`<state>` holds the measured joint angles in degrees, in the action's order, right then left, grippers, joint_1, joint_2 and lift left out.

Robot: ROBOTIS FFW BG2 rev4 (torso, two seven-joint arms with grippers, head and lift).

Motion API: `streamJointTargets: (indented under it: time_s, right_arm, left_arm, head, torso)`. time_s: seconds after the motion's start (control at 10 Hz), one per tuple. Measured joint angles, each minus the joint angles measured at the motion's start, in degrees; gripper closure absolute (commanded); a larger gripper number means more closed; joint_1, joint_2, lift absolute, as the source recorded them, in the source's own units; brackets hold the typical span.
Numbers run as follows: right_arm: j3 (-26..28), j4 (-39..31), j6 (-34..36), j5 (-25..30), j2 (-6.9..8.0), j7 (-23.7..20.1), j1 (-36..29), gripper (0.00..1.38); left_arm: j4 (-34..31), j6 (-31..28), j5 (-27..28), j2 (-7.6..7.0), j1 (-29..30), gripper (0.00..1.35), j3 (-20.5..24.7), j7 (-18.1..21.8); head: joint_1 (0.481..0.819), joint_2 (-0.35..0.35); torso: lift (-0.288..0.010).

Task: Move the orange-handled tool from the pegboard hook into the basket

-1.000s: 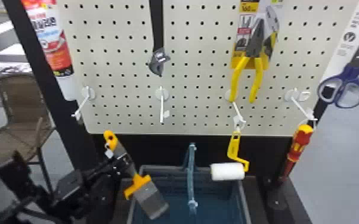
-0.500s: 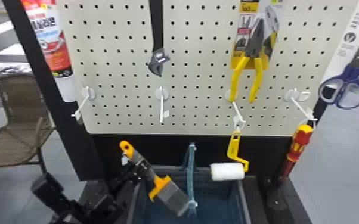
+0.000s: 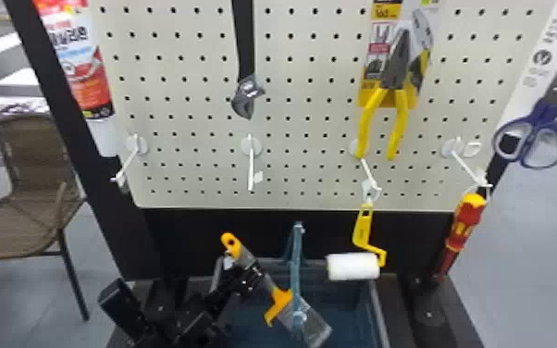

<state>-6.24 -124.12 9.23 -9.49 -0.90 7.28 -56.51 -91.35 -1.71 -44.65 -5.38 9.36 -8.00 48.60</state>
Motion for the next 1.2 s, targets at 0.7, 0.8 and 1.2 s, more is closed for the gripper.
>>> streamJointTargets:
  time_s: [0.7, 0.8, 1.2]
  right_arm:
    - [0.0, 0.02, 0.0, -0.09, 0.11, -0.03, -0.05, 0.12]
    - [0.0, 0.02, 0.0, -0.1, 0.11, -0.02, -0.05, 0.12]
    - [0.0, 0.02, 0.0, -0.18, 0.11, -0.04, -0.08, 0.12]
  left_arm:
    - [-0.22, -6.47, -0.76, -1.28, -0.11, 0.14, 0.04, 0.35]
    - [-0.28, -6.53, -0.84, -1.29, -0.03, 0.14, 0.14, 0.35]
    - [-0.84, -6.89, -0.79, -1.68, -0.1, 0.14, 0.7, 0.35]
  head:
    - [0.549, 0.0]
    - [0.549, 0.0]
    - [0.549, 0.0]
  torso:
    - [-0.1]
    - [-0.1]
    - [-0.1]
